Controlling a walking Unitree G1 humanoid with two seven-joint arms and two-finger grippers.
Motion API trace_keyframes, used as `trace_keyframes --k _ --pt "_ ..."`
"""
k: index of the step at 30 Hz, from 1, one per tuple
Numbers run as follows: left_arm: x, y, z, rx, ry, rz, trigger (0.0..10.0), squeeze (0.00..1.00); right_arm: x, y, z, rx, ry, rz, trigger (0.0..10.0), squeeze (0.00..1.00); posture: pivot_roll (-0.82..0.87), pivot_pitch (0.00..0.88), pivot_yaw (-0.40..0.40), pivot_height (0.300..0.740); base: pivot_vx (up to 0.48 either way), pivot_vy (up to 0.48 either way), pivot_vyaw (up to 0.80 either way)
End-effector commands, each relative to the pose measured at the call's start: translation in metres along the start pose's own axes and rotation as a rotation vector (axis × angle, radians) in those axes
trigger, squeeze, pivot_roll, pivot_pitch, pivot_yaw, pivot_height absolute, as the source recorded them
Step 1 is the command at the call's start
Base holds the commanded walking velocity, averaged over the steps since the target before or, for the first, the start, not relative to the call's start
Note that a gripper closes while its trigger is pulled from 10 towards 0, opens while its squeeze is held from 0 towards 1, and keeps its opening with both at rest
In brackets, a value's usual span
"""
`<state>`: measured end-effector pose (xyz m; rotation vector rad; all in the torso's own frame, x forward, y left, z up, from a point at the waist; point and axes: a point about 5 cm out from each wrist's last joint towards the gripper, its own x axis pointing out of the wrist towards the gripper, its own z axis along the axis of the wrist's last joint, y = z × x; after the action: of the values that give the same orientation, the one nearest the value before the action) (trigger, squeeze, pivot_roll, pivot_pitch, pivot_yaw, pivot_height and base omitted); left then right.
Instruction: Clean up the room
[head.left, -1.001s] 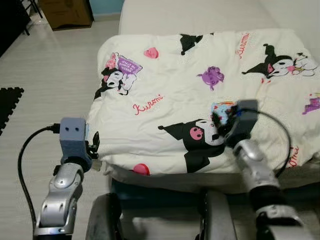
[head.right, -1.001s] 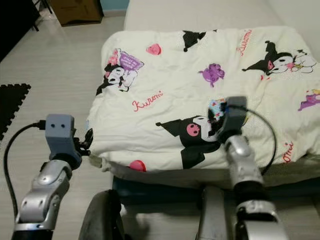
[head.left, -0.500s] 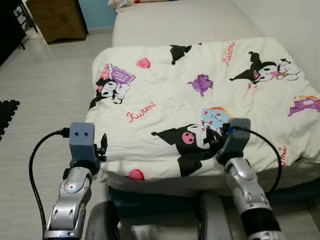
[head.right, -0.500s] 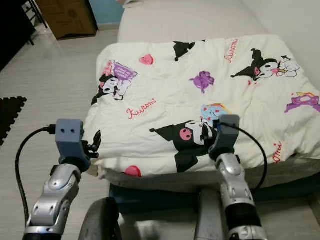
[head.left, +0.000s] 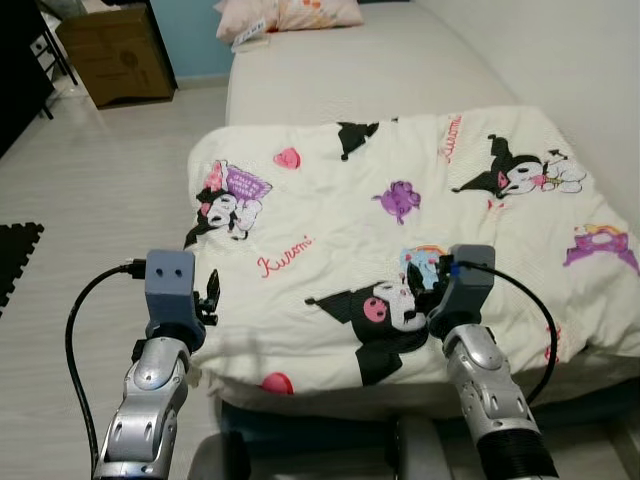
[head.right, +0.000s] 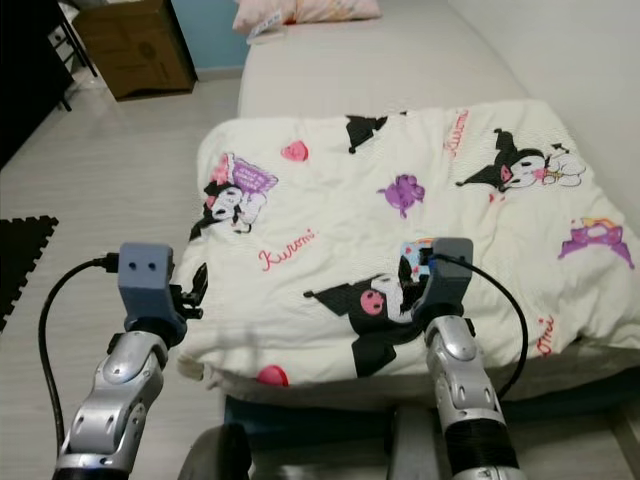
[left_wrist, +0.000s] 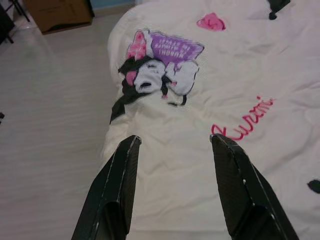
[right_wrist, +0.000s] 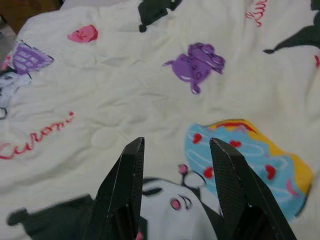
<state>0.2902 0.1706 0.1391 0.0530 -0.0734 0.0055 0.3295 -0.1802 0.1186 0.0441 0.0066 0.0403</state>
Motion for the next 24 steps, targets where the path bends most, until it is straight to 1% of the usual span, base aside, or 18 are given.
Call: trace_keyframes --k 1,2,4,10,11,14,17,19,24 --pt "-0.005 0.006 -0.011 0.043 0.033 0.009 10.0 0.0 -0.004 0.003 -0.008 0.01 0.027 -0.002 10.0 0.0 0.03 0.117 0.055 0.626 0.0 0.0 0.0" --pt "-0.005 0.006 -0.011 0.043 0.033 0.009 10.0 0.0 -0.004 0.003 -0.008 0.01 0.027 -0.002 10.0 0.0 0.03 0.117 0.055 0.626 0.0 0.0 0.0" --pt "-0.008 0.006 -0.012 0.047 0.024 0.032 10.0 0.0 -0.007 0.001 -0.011 0.037 0.034 -0.024 10.0 0.0 0.03 0.108 0.056 0.641 0.0 0.0 0.0" --pt "-0.008 0.006 -0.012 0.046 0.023 0.035 10.0 0.0 -0.007 0.001 -0.011 0.039 0.037 -0.025 10.0 0.0 0.03 0.108 0.056 0.666 0.0 0.0 0.0" --pt "-0.009 0.007 -0.01 0.055 0.009 0.056 10.0 0.0 -0.008 0.001 -0.012 0.039 0.038 -0.026 10.0 0.0 0.03 0.095 0.059 0.671 0.0 0.0 0.0" --pt "-0.011 0.004 -0.01 0.056 -0.003 0.08 10.0 0.0 -0.01 0.001 -0.014 0.041 0.039 -0.027 10.0 0.0 0.03 0.084 0.06 0.686 0.0 0.0 0.0" --pt "-0.012 0.003 -0.01 0.052 -0.005 0.081 10.0 0.0 -0.01 0.001 -0.014 0.042 0.037 -0.027 10.0 0.0 0.03 0.077 0.063 0.701 0.0 0.0 0.0" --pt "-0.012 0.003 -0.01 0.052 -0.005 0.081 10.0 0.0 -0.01 0.001 -0.014 0.042 0.037 -0.027 10.0 0.0 0.03 0.077 0.063 0.701 0.0 0.0 0.0" --pt "-0.014 -0.003 -0.009 0.048 -0.01 0.082 10.0 0.0 -0.011 -0.002 -0.015 0.044 0.038 -0.03 10.0 0.0 0.04 0.069 0.06 0.721 0.0 0.0 0.0"
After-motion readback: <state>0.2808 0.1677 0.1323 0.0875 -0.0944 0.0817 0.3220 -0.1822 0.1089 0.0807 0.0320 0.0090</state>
